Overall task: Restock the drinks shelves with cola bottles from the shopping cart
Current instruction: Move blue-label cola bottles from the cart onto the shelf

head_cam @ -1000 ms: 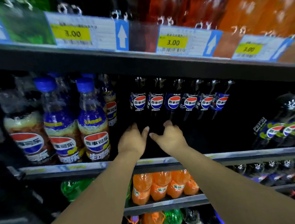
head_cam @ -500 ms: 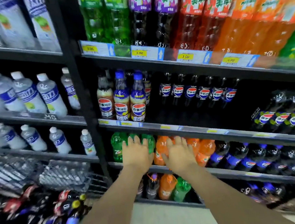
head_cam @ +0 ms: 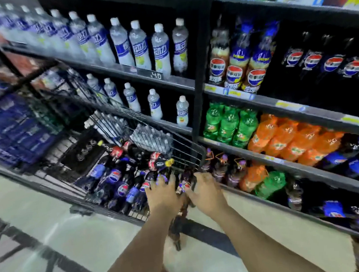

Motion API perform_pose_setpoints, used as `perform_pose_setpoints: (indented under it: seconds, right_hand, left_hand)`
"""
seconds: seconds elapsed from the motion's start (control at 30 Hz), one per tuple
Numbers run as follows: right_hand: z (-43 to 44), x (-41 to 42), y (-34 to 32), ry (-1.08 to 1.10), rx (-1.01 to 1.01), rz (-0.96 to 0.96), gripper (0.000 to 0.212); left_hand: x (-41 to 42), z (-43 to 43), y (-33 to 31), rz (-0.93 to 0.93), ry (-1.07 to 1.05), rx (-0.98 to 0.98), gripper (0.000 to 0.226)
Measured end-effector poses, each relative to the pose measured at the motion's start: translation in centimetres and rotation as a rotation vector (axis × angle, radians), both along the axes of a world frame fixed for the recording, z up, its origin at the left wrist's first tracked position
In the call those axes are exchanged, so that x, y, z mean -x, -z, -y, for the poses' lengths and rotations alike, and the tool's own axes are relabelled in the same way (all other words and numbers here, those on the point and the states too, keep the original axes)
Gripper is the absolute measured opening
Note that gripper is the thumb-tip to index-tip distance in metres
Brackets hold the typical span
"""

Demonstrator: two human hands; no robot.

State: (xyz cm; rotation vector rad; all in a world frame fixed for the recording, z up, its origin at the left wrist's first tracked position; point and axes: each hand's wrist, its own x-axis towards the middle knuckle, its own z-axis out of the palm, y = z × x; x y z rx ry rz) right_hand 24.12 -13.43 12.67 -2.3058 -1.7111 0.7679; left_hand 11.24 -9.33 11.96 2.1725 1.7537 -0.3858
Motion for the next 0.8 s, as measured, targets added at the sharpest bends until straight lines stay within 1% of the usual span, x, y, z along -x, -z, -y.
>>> perform_pose_setpoints:
  seconds: [0.07,0.17,0.3,0.4,0.47,0.6,0.7,0.8]
  right_hand:
    - [-1.7,2.5,1.7,-0.012,0.006,-0.010,0.056]
    - [-4.6,5.8,4.9,0.040,0.052,-0.025,0.055]
    - [-7.7,10.4,9.4,0.116,0.217,-0.077,0.057]
    - [-9.6,13.7,12.0,0.170,0.282,-0.100,0.064]
    - [-10.6,15.7,13.3,0.212,0.317,-0.142,0.066]
    - [-12.6,18.4,16.2,0.280,0.338,-0.194,0.061]
    - [-14.0,19.9,18.5,0.286,0.379,-0.176,0.062]
    - [-15.5,21.6,21.4,0.341,0.379,-0.271,0.063]
  left_hand:
    - [2.9,-1.4,1.4,-0.014,-0.025,0.016,0.076]
    - [6.9,-4.4,3.9,-0.047,-0.024,0.044,0.076]
    - [11.7,-8.8,7.5,-0.067,0.011,0.096,0.080]
    - [15.2,-11.6,9.7,-0.058,0.000,0.149,0.081]
    - [17.2,-13.2,11.2,-0.083,0.000,0.204,0.080]
    - [19.5,-16.3,13.7,-0.091,-0.011,0.245,0.077]
    - [20.5,-18.2,15.7,-0.119,0.016,0.237,0.074]
    - [21.6,-19.9,17.9,-0.151,-0.001,0.241,0.076]
